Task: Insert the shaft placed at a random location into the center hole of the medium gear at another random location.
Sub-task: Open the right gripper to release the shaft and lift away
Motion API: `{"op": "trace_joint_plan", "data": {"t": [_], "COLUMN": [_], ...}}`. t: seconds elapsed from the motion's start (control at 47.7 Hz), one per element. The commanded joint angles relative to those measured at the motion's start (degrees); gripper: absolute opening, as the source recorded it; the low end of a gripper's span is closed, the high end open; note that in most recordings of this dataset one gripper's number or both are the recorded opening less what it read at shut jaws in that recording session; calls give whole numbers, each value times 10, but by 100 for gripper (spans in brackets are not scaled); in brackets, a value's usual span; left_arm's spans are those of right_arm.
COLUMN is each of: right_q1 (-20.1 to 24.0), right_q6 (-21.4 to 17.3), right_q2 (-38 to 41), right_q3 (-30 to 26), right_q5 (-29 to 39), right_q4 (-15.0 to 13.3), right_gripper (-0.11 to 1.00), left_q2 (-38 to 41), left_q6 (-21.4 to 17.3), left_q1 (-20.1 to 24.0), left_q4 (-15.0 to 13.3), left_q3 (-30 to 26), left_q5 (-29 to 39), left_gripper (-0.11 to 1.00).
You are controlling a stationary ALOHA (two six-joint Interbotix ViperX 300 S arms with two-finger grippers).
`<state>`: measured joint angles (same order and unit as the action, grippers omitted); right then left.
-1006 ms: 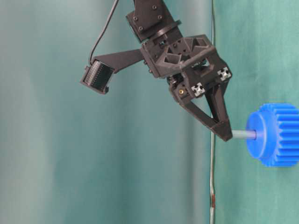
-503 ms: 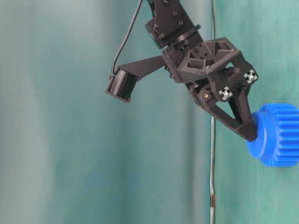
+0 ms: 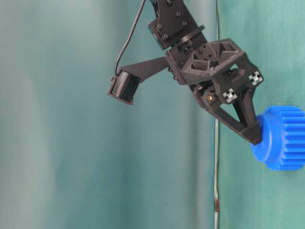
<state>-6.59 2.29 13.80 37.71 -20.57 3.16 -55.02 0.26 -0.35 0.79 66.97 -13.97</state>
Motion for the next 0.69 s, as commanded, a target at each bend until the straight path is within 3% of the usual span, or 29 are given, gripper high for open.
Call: {"op": "trace_joint_plan", "data": {"t": [0.0,0.105,0.293,0.356,0.671], "right_q1": [2,2,2,2,2], "right_q6": [0,0,0,0,0], "right_q2": [-8,-9,-9,-9,-22], "right_q3": [-13,-13,-12,-13,-13], "right_q5": [-7,-8,-7,-7,-3], "right_q4": [2,1,1,2,2], "right_gripper": [14,23,76,87,82], "left_q2": [4,4,4,4,4], "left_q6": [0,0,0,0,0], "left_q1": [-1,-1,-1,0,-1], "left_q4": [2,2,2,2,2], "left_q3": [-11,-11,-11,-11,-11], "left_q5": [-3,-3,-3,-3,-3], "left_gripper": [0,0,0,0,0]}}
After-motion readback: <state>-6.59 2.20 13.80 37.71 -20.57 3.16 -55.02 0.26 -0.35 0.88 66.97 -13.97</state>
